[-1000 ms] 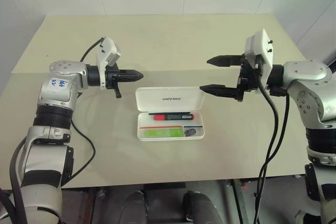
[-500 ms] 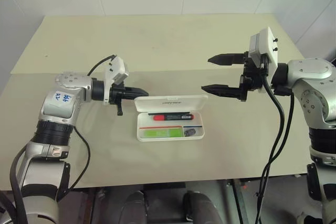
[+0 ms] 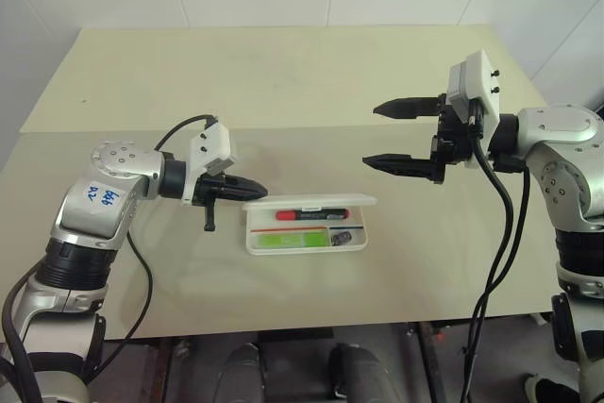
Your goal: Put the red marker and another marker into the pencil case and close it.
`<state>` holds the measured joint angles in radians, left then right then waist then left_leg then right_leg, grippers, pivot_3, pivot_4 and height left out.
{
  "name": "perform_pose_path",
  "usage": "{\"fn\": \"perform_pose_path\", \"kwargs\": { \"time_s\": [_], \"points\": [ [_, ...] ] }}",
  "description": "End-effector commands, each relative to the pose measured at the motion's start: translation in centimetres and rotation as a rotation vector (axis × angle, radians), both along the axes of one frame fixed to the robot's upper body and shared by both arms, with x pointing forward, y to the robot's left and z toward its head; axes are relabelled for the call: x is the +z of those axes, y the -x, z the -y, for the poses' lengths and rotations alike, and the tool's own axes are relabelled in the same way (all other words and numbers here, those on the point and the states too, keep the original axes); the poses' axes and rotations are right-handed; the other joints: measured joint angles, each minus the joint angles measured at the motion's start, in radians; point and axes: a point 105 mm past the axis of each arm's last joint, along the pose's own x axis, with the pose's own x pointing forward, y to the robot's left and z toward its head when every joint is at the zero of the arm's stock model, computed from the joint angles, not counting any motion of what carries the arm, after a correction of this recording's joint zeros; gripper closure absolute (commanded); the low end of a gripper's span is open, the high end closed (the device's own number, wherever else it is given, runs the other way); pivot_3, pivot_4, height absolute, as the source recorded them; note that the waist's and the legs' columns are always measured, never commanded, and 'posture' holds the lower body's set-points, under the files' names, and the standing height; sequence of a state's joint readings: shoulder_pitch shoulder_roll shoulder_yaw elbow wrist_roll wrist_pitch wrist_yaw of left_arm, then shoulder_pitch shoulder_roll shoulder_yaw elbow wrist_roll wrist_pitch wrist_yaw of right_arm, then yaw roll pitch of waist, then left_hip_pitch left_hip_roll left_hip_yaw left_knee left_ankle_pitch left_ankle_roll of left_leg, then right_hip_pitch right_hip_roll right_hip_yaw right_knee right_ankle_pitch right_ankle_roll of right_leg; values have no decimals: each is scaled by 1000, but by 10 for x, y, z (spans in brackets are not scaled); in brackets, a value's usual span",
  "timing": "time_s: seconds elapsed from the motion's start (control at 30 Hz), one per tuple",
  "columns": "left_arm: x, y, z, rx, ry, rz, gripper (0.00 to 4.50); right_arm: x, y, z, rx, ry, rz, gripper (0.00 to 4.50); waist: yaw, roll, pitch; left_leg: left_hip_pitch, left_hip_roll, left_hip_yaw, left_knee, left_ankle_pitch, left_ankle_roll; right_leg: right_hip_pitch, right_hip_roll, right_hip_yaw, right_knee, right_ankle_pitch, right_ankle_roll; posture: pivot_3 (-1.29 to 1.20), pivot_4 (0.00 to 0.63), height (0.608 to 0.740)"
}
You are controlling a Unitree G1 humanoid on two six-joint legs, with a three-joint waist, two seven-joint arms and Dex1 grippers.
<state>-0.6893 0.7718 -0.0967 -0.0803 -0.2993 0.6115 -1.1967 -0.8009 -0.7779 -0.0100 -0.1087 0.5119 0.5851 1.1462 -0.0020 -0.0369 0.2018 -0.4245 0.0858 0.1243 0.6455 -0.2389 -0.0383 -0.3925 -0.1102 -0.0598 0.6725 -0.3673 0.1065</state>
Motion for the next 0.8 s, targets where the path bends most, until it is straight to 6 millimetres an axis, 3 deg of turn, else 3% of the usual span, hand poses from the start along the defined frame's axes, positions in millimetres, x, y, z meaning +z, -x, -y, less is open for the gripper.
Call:
{"fn": "perform_pose_path", "kwargs": {
  "time_s": [0.03,0.23,0.6,0.8],
  "points": [
    [3,11,3,-36,-9,9,4464,13,4,2,5,0,67,0,0,0,0,0,0,0,0,0,0,0,0,0,0,0,0,0,150,740],
    [-15,22,6,-57,-75,-14,4464,11,5,2,7,1,66,0,-1,0,0,0,0,0,-1,0,0,0,0,0,-2,0,0,0,150,740],
    [-68,28,10,-9,-250,-21,4464,8,4,0,12,6,65,0,1,1,0,1,0,0,-1,0,0,1,0,1,-3,0,0,0,150,740],
    [-63,23,14,19,-207,-2,4464,6,4,-1,14,13,63,0,4,3,-2,2,0,0,1,-1,1,3,-1,0,-2,0,0,0,150,740]
  ]
}}
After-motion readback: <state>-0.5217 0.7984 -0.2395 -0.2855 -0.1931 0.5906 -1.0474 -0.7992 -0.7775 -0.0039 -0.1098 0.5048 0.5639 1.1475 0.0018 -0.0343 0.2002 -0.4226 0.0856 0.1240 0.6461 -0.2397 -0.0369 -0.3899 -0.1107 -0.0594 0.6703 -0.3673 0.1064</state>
